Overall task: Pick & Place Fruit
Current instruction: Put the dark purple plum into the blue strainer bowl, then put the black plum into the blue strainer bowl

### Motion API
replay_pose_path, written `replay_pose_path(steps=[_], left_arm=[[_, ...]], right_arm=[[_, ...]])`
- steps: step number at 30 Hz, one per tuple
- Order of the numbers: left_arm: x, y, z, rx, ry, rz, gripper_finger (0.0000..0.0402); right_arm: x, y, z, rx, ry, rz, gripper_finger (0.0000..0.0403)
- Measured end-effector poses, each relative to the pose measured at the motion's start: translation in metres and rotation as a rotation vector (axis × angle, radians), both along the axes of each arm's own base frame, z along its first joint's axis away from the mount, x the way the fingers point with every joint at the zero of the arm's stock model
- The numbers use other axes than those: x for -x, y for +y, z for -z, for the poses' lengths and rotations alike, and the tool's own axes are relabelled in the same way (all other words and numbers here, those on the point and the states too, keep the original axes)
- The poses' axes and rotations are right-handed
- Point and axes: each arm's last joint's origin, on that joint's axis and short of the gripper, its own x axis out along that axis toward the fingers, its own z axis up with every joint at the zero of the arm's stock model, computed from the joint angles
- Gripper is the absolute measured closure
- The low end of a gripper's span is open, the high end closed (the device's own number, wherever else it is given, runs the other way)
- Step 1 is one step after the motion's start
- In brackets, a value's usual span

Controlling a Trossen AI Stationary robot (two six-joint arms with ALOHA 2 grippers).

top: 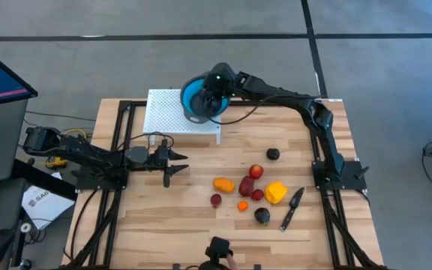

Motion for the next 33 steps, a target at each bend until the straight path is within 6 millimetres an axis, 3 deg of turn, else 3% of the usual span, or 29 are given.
replay_pose_path(steps=[10, 20, 27, 33], left_arm=[[0.000, 0.000, -0.001, 0.001, -0.013, 0.002, 0.0253], [0.000, 0.000, -0.001, 0.001, -0.013, 0.003, 0.0253], [0.000, 0.000, -0.001, 0.002, -0.013, 0.002, 0.0253], [0.000, 0.000, -0.001, 0.002, -0.013, -0.001, 0.0253]], right_arm=[[0.003, -0.002, -0.002, 0.027, 0.020, 0.044, 0.0159], [0.003, -0.002, -0.002, 0.028, 0.018, 0.046, 0.0099], [0.002, -0.004, -0.006, 0.068, -0.007, 0.074, 0.0088], [0.000, -0.001, -0.034, 0.104, -0.041, 0.056, 0.0088]])
